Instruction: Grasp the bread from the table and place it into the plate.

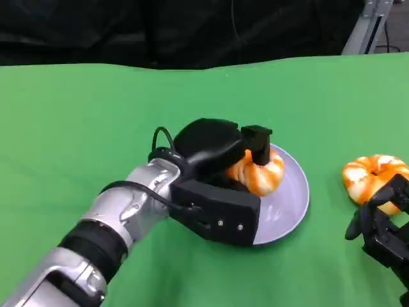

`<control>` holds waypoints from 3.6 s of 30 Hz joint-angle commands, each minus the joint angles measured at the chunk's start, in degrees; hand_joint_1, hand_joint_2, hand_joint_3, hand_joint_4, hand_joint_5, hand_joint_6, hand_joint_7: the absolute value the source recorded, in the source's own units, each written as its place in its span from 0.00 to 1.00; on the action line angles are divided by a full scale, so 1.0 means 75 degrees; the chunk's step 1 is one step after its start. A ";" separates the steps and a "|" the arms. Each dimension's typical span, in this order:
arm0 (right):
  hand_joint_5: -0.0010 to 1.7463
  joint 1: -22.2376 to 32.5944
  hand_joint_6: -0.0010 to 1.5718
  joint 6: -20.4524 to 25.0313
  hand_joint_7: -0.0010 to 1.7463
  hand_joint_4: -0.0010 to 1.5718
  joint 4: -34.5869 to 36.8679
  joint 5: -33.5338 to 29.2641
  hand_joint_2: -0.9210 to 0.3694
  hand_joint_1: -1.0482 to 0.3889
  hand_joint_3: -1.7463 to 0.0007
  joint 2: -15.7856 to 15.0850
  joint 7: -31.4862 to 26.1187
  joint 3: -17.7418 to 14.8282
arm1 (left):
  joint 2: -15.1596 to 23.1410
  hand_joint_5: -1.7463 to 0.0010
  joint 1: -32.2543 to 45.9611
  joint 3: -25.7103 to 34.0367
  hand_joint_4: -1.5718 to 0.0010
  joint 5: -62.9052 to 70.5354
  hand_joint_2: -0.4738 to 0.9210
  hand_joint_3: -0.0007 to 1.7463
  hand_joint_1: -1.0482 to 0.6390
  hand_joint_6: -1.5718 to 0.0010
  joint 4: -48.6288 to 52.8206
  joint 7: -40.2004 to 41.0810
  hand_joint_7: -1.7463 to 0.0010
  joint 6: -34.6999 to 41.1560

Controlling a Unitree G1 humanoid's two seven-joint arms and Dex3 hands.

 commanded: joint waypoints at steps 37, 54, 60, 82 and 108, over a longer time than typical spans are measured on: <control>1.00 0.0019 0.44 -0.0076 0.92 0.50 -0.0134 0.0013 0.27 0.66 0.33 -0.0050 -0.0118 -0.0029 | 0.0320 0.99 -0.0150 0.0174 0.94 -0.0539 1.00 0.36 0.00 0.77 0.0675 -0.0486 1.00 -0.0380; 1.00 0.0001 0.43 0.0040 0.93 0.50 -0.0187 0.0017 0.27 0.68 0.32 -0.0059 -0.0225 -0.0006 | 0.0316 0.54 0.2153 0.3336 0.47 -0.7370 0.90 0.41 0.58 0.35 -0.1436 -0.5486 0.96 0.0379; 1.00 0.0019 0.43 0.0043 0.93 0.49 -0.0224 -0.0002 0.27 0.67 0.32 -0.0079 -0.0229 -0.0003 | 0.0165 0.20 0.3428 0.4453 0.39 -0.9731 0.69 0.73 0.63 0.22 -0.2677 -0.6693 0.63 0.2675; 1.00 -0.0050 0.43 0.0027 0.93 0.50 -0.0095 0.0017 0.27 0.67 0.33 -0.0166 -0.0128 -0.0102 | 0.0746 0.00 0.4210 0.6094 0.47 -1.0848 0.97 0.12 0.51 0.40 -0.1498 -0.8592 0.19 0.5314; 1.00 0.0072 0.42 0.0182 0.93 0.49 -0.0337 0.0112 0.26 0.68 0.34 -0.0078 -0.0196 -0.0096 | 0.0580 0.00 0.3827 0.6508 0.48 -1.0686 0.74 0.55 0.58 0.42 -0.1116 -0.8523 0.18 0.5753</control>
